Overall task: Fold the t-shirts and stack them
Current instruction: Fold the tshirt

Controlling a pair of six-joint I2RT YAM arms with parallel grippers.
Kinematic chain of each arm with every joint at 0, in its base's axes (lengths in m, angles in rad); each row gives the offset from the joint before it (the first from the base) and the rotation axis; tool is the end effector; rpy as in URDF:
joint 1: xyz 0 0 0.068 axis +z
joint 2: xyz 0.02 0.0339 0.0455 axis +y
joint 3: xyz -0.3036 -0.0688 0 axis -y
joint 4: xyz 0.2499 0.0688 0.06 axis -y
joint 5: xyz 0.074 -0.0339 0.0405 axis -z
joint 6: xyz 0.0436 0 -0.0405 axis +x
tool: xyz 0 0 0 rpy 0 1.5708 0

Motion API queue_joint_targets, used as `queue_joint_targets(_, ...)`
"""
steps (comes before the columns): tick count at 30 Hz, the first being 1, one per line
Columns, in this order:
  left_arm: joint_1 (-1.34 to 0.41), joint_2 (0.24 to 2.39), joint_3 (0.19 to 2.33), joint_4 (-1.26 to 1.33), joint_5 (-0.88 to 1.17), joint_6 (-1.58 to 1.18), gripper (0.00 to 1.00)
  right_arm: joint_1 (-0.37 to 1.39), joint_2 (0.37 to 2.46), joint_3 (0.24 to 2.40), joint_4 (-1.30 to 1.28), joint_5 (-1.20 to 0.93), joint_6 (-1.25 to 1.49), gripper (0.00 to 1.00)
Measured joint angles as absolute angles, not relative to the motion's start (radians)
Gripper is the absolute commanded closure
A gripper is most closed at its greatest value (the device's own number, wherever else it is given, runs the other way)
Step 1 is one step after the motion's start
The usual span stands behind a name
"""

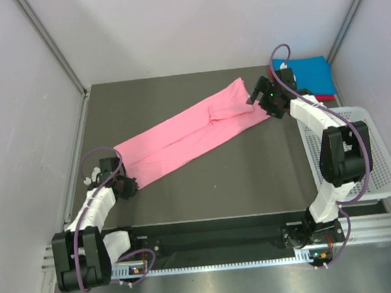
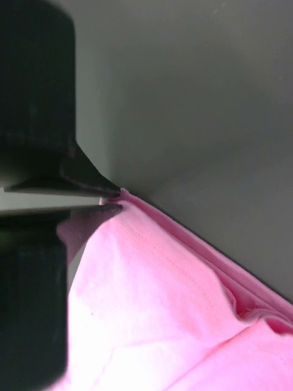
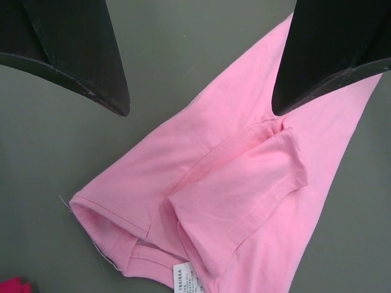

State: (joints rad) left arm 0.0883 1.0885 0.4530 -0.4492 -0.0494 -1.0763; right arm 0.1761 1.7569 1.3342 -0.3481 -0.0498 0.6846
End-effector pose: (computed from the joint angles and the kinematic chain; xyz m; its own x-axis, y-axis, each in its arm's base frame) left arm 0.1700 0.0172 0.1785 -0.3202 -0.9109 -0.2601 -0.8279 0.4026 -0.3905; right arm 0.4062 0.0745 0.2822 -0.6643 0.5233 -0.5338 0.2710 0.8341 0.4805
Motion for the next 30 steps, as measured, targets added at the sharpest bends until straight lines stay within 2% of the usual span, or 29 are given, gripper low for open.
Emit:
queue_joint_targets(1,0.088,1.088,0.448,-0.44,-0.044,-1.076,1.0,0.176,1.757,1.334,-0.35,-0.046,0.685,0.0)
queue_joint_targets(3,0.088,1.079,0.442,-0.434,-0.039,-1.073,1.0,0.176,1.757,1.334,-0.356,-0.038,0.685,0.0)
queue_joint_targets(6,0.081,1.036,0.422,-0.44,-0.039,-1.09,1.0,0.176,1.757,1.334,-0.375,-0.028,0.69,0.06)
queue_joint_targets(9,0.049,0.963,0.398,-0.47,-0.047,-1.126,1.0,0.176,1.76,1.335,-0.392,-0.023,0.703,0.14)
queue_joint_targets(10,0.036,0.934,0.39,-0.484,-0.051,-1.137,1.0,0.176,1.762,1.336,-0.394,-0.02,0.709,0.2)
queue_joint_targets(19,-0.047,0.794,0.356,-0.569,-0.076,-1.203,1.0,0.176,1.847,1.336,-0.385,0.079,0.765,0.42)
queue_joint_targets(30,-0.054,0.785,0.35,-0.605,-0.105,-1.199,1.0,0.173,1.969,1.347,-0.351,0.196,0.788,0.57)
